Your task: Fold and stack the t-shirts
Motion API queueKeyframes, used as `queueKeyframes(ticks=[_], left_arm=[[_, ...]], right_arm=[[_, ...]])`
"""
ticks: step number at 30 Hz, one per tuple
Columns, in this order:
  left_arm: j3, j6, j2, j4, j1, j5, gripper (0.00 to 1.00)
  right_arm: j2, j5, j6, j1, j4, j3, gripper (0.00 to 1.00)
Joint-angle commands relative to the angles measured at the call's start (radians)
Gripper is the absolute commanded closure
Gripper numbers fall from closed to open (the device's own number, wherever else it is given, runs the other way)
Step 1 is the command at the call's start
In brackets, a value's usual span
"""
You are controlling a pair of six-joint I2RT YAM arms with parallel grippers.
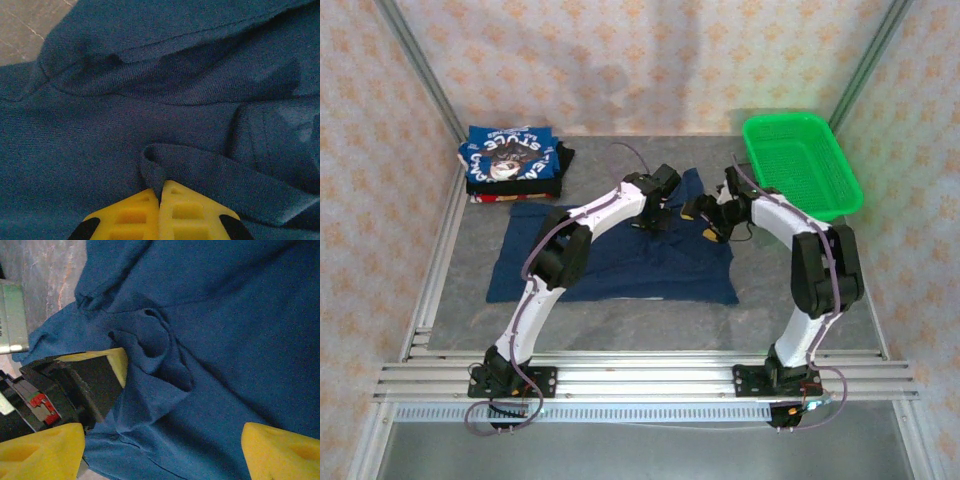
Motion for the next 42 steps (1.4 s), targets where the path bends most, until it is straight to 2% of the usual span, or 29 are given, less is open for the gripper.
queueKeyframes(ticks=[1, 8, 13, 16, 26, 39, 41, 42], left_arm=[[-0.040, -0.005, -0.091, -0.004, 0.013, -0.058, 1.00], [-0.200, -0.061, -0.217, 0.095, 0.059, -0.071, 1.00], [-0.217, -0.053, -0.219, 0.125, 0.075, -0.006, 1.00], [-0.206, -0.051, -0.192, 0.128, 0.074, 0.019, 1.00], [-0.260, -0.085, -0.204, 0.140, 0.090, -0.005, 1.00], [-0.317, -0.124, -0.214, 0.182, 0.098, -0.007, 1.00], [-0.323, -0.125, -0.216, 0.183, 0.101, -0.014, 1.00], [-0.327, -0.127, -0.217, 0.184, 0.102, -0.016, 1.00]], right_arm=[[0.044, 0.028, -0.004, 0.028, -0.039, 0.071, 0.20], [0.135, 0.101, 0.017, 0.039, -0.076, 0.160, 0.31], [0.187, 0.084, 0.066, 0.049, -0.009, 0.185, 0.44], [0.204, 0.068, 0.074, 0.065, 0.028, 0.202, 0.46], [0.281, 0.046, 0.113, 0.083, 0.064, 0.277, 0.57], [0.403, 0.050, 0.121, 0.122, -0.012, 0.404, 0.70], [0.412, 0.065, 0.127, 0.122, -0.017, 0.409, 0.78], [0.415, 0.083, 0.129, 0.120, -0.024, 0.415, 0.85]])
